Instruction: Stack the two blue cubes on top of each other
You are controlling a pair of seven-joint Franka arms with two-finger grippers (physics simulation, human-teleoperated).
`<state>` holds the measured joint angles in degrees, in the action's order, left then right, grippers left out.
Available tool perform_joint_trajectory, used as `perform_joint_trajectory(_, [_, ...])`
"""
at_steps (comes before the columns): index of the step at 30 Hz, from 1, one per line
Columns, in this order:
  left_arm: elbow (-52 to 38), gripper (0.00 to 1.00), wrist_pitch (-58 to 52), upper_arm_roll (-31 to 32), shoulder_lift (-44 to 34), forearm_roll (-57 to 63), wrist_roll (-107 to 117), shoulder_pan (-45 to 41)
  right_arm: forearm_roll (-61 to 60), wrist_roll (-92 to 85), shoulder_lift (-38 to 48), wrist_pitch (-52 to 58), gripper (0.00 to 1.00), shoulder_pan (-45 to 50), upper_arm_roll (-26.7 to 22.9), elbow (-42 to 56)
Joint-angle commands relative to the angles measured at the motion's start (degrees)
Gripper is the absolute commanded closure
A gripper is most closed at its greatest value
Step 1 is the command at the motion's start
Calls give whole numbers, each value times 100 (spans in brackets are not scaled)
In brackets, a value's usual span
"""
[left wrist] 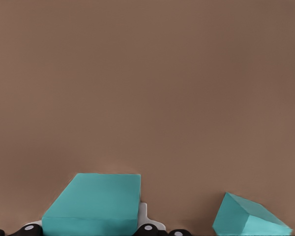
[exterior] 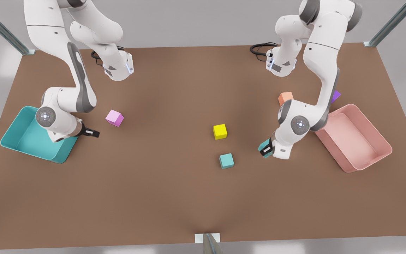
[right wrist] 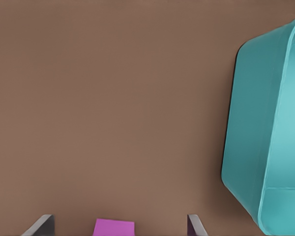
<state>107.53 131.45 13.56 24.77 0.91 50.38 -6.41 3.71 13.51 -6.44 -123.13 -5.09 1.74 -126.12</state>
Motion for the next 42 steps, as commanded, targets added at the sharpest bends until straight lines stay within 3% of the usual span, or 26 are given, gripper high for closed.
perform_joint_trajectory(1, [-250, 36, -541, 6, 106, -39, 842, -177, -1, -419, 12, -818, 0, 35, 2, -18])
perform_joint_trajectory(14, [-2289, 36, -524, -47, 1723, 278, 1282, -1319, -1, -411, -32, -765, 0, 105, 20, 26])
perform_joint_trajectory(31, [-2764, 36, -770, -82, 2014, 497, 1308, -1566, -1, -411, -59, -765, 0, 114, 28, 35])
perform_joint_trajectory(32, [-2755, 9, -752, -82, 2014, 497, 1308, -1566, -1, -402, -59, -765, 0, 114, 28, 35])
perform_joint_trajectory(33, [-2755, 0, -735, -82, 2014, 489, 1317, -1574, -1, -402, -59, -765, 0, 114, 37, 44])
perform_joint_trajectory(39, [-2755, 0, -823, -82, 1900, 506, 1326, -1557, -1, -332, -85, -791, 0, 123, 90, 52])
perform_joint_trajectory(42, [-3599, 0, -2931, -73, 1311, 497, 1080, -1328, -1, -323, -85, -782, 0, 123, 116, 52])
